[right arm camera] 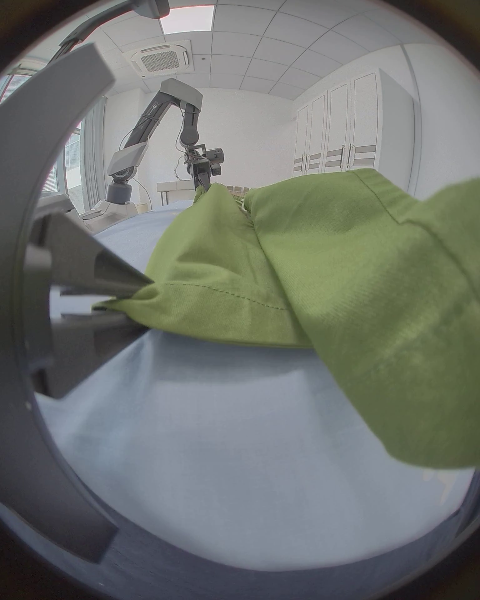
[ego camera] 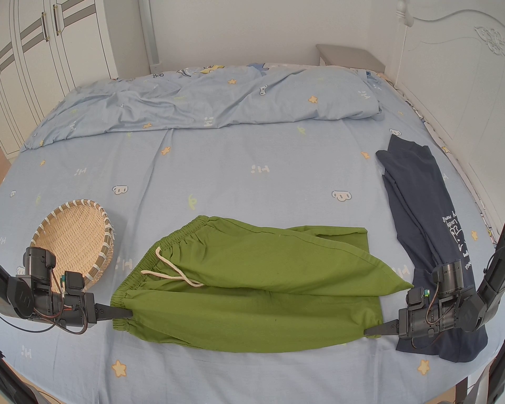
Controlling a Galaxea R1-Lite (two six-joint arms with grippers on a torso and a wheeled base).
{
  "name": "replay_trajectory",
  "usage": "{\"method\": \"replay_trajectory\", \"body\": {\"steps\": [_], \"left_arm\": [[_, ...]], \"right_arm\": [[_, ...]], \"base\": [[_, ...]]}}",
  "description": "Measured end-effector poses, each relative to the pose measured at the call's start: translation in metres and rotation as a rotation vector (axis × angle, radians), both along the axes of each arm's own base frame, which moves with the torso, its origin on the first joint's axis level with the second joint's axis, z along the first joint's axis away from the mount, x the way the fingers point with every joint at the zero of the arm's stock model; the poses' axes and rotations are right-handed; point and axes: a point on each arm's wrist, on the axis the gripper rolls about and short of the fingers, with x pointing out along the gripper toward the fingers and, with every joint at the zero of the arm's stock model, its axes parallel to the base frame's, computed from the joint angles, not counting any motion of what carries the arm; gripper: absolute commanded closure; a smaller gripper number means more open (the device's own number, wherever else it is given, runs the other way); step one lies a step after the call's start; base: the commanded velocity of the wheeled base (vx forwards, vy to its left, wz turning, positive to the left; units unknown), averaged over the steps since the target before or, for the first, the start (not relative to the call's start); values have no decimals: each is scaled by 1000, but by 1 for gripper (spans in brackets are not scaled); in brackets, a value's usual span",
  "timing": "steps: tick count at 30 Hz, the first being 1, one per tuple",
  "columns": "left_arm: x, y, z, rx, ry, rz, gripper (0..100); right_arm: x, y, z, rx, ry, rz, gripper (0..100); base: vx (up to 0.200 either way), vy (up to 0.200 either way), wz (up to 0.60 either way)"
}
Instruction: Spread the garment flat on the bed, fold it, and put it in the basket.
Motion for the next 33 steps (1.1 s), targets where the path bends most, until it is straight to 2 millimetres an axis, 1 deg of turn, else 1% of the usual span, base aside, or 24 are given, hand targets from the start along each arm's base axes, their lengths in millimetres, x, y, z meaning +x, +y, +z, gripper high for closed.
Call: {"method": "replay_trajectory", "body": {"steps": [8, 11, 15, 20, 23, 24, 26, 31, 33], "left_arm": [[0, 6, 1, -5, 6, 24, 100], [-1, 6, 0, -9, 22, 30, 100], [-7, 6, -3, -21, 81, 35, 100], [-18, 6, -5, -25, 148, 30, 100], [-31, 8, -8, -12, 187, 13, 100], [-32, 8, -8, -11, 191, 12, 100], [-40, 11, -10, -10, 215, 21, 100], [-50, 12, -15, -13, 238, 37, 100], [-52, 11, -16, -13, 243, 37, 100]], "right_arm": [[-5, -7, 0, 7, 18, -22, 100], [-10, -9, 3, 8, 19, -29, 100], [-21, -10, 11, 4, 33, -31, 100], [-40, -10, 19, -11, 99, -14, 100], [-49, -10, 24, -18, 102, -3, 100], [-50, -10, 24, -19, 103, -3, 100], [-58, -9, 23, -23, 117, 8, 100], [-75, -4, 19, -36, 159, 42, 100], [-78, -3, 18, -40, 170, 50, 100]], "base": [[0, 0, 0], [0, 0, 0], [0, 0, 0], [0, 0, 0], [0, 0, 0], [0, 0, 0], [0, 0, 0], [0, 0, 0], [0, 0, 0]]}}
